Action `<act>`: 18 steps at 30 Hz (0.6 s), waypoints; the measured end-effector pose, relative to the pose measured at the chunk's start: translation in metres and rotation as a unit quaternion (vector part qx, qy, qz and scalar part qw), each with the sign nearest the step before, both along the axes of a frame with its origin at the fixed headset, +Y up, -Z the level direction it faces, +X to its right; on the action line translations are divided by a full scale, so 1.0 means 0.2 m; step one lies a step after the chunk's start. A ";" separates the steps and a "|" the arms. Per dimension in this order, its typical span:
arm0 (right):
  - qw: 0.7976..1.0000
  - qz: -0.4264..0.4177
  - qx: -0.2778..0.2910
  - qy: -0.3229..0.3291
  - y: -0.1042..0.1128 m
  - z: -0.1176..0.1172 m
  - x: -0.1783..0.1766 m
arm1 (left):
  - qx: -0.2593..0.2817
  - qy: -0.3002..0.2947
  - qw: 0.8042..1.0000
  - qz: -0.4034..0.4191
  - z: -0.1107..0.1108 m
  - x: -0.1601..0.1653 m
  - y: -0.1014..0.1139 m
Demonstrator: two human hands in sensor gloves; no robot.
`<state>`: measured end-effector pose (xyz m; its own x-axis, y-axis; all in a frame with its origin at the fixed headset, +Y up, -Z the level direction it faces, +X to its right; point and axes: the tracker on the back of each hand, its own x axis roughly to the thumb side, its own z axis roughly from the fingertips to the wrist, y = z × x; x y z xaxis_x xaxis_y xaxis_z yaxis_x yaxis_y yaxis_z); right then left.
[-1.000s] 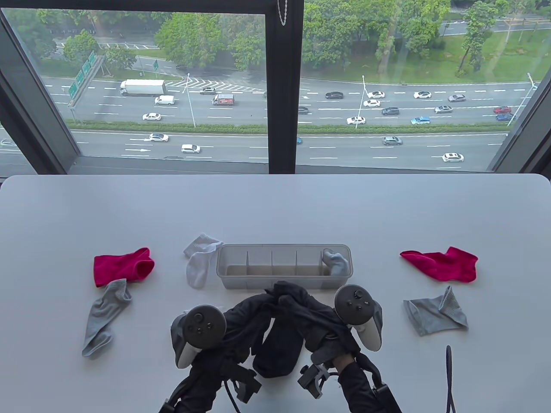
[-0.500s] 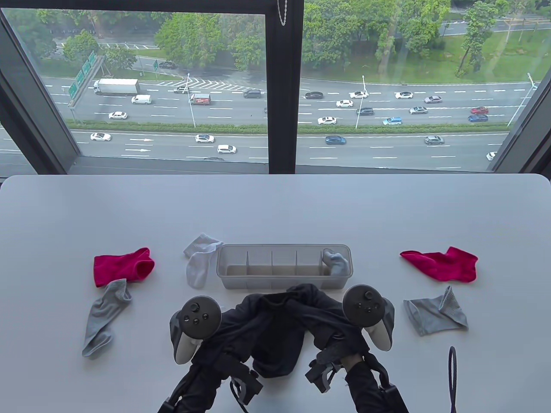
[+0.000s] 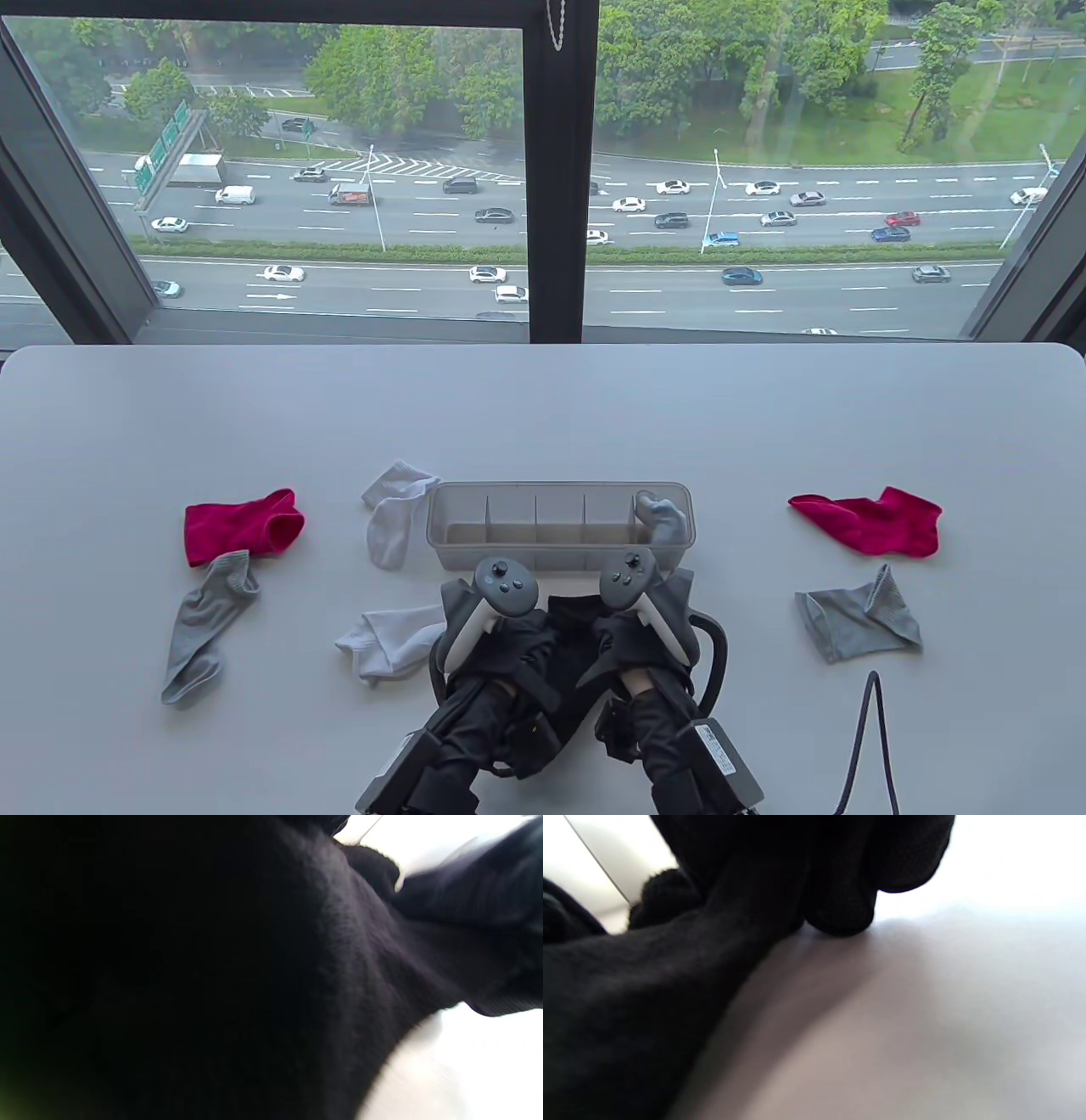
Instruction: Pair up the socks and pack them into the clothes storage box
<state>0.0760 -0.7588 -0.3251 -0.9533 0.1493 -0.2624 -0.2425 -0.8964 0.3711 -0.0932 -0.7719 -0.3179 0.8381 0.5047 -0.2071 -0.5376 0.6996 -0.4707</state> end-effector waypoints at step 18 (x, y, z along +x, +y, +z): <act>0.955 -0.257 0.085 0.120 0.16 0.08 -0.02 | 0.036 -0.020 0.974 0.222 0.01 -0.27 0.17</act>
<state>0.0713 -0.7260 -0.3082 -0.7722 0.6349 0.0246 -0.5928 -0.7339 0.3316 -0.1470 -0.7387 -0.3159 0.5407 0.8313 -0.1289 -0.7766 0.4344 -0.4563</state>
